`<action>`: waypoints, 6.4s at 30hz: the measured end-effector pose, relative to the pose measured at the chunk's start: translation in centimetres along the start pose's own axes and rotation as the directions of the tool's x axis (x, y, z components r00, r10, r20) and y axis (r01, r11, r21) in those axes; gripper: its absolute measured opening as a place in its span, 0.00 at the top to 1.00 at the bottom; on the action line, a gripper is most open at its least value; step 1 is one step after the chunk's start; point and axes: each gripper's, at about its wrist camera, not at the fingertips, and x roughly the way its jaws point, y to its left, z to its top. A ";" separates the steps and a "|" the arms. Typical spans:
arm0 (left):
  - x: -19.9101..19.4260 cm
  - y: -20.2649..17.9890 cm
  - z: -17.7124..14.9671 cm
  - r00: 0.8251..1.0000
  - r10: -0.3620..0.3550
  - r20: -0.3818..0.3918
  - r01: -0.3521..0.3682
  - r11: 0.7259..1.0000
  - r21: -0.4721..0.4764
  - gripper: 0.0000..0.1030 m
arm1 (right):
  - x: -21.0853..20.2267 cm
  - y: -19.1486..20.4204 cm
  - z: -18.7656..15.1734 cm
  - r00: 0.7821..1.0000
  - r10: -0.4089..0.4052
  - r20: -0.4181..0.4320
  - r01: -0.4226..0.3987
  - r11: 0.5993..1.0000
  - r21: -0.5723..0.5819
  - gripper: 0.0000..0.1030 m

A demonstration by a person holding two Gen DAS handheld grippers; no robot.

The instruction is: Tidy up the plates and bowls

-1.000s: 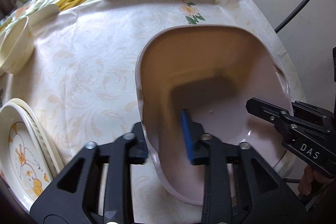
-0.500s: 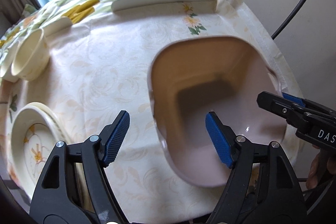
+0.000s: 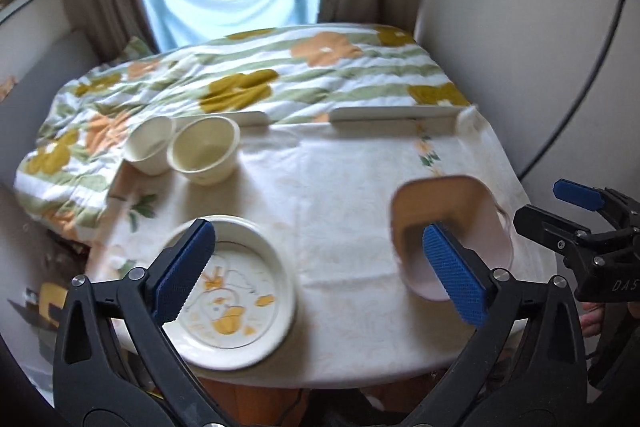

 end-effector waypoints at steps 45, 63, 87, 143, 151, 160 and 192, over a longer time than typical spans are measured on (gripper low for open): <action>25.9 25.9 5.6 0.902 -0.201 -0.383 0.024 0.907 -0.420 0.76 | 33.3 16.4 13.7 0.877 0.099 -0.469 -0.138 0.989 -0.048 0.59; 25.4 24.6 6.7 0.910 -0.177 -0.374 0.029 0.930 -0.368 0.88 | 32.5 16.7 14.0 0.894 0.084 -0.440 -0.119 0.991 -0.053 0.86; 12.8 6.3 7.4 0.951 -0.190 -0.245 0.134 0.964 -0.229 0.88 | 13.2 5.2 11.7 0.964 0.079 -0.252 -0.082 0.997 0.002 0.86; 18.1 -11.7 1.8 0.832 -0.146 -0.535 0.278 0.945 0.175 0.84 | 9.8 -6.6 -1.4 0.886 -0.068 -0.458 0.210 0.940 0.267 0.86; 15.6 -10.9 2.4 0.849 -0.159 -0.504 0.274 0.948 0.162 0.84 | 7.7 -6.0 -0.9 0.897 -0.081 -0.435 0.201 0.951 0.237 0.86; 9.3 -9.7 4.5 0.915 -0.186 -0.357 0.247 0.960 0.132 0.83 | 2.7 -4.3 0.0 0.947 -0.065 -0.315 0.124 0.978 0.170 0.86; -2.5 19.8 3.2 0.972 0.233 -0.027 -0.216 0.847 -0.485 0.04 | 7.7 15.1 12.1 0.968 0.242 -0.067 -0.249 0.892 -0.378 0.03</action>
